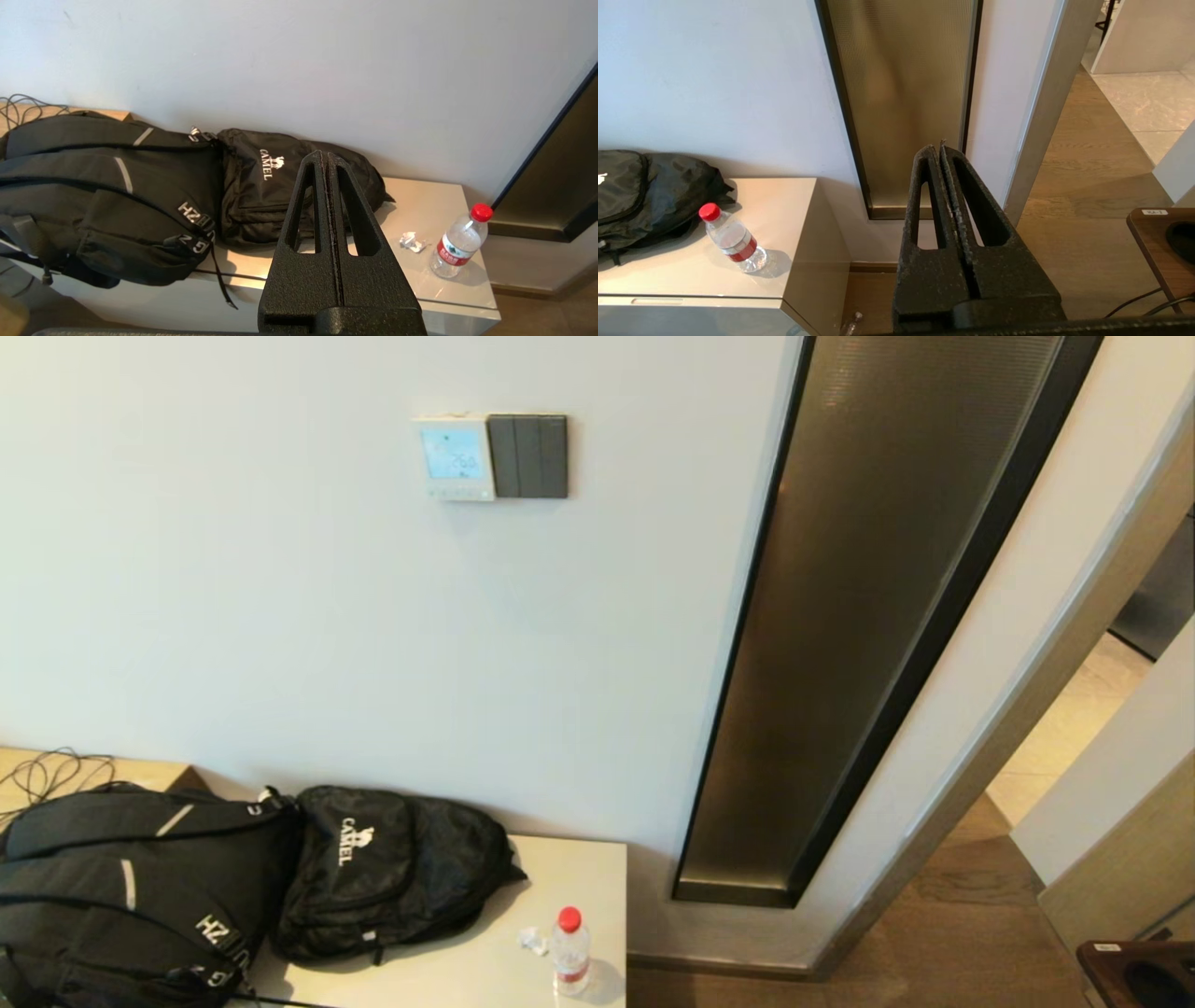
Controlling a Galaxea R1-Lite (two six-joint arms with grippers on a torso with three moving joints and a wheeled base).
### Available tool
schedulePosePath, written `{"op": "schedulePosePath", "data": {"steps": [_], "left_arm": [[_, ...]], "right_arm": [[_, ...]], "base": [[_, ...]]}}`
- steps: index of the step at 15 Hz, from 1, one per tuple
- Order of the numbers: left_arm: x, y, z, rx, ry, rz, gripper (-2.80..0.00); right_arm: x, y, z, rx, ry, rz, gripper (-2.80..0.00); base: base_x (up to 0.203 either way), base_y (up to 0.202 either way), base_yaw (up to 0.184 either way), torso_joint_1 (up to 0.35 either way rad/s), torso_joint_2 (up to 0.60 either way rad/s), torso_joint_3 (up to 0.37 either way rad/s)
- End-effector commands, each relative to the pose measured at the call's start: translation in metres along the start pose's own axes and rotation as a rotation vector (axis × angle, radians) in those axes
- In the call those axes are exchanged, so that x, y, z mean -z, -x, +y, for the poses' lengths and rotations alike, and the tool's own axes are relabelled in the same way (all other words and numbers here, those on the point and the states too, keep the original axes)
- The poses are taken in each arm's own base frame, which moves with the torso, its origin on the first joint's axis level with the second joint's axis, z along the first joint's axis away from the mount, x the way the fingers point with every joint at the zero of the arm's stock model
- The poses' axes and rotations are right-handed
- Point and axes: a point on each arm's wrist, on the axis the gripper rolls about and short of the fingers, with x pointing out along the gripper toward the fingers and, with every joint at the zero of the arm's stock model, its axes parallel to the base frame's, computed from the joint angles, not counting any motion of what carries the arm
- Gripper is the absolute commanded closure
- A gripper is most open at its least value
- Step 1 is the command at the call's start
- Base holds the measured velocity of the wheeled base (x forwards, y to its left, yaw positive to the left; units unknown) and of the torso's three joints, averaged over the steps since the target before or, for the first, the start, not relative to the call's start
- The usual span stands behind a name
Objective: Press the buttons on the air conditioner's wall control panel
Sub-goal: Turn off the central air conditioner
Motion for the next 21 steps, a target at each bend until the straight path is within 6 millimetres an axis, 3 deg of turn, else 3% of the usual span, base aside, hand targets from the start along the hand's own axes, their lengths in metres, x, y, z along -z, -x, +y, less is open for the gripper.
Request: {"op": "schedulePosePath", "data": {"steps": [1,21], "left_arm": [[0.0006,-0.0001,0.0000,-0.002,0.000,0.002,0.00],[0.0006,-0.0002,0.0001,0.002,0.002,0.003,0.00]], "right_arm": [[0.0000,0.0000,0.0000,-0.001,0.002,0.000,0.00],[0.0004,-0.0001,0.0000,0.000,-0.001,0.002,0.00]], "base": [[0.000,0.000,0.000,0.000,0.00,0.000],[0.000,0.000,0.000,0.000,0.00,0.000]]}}
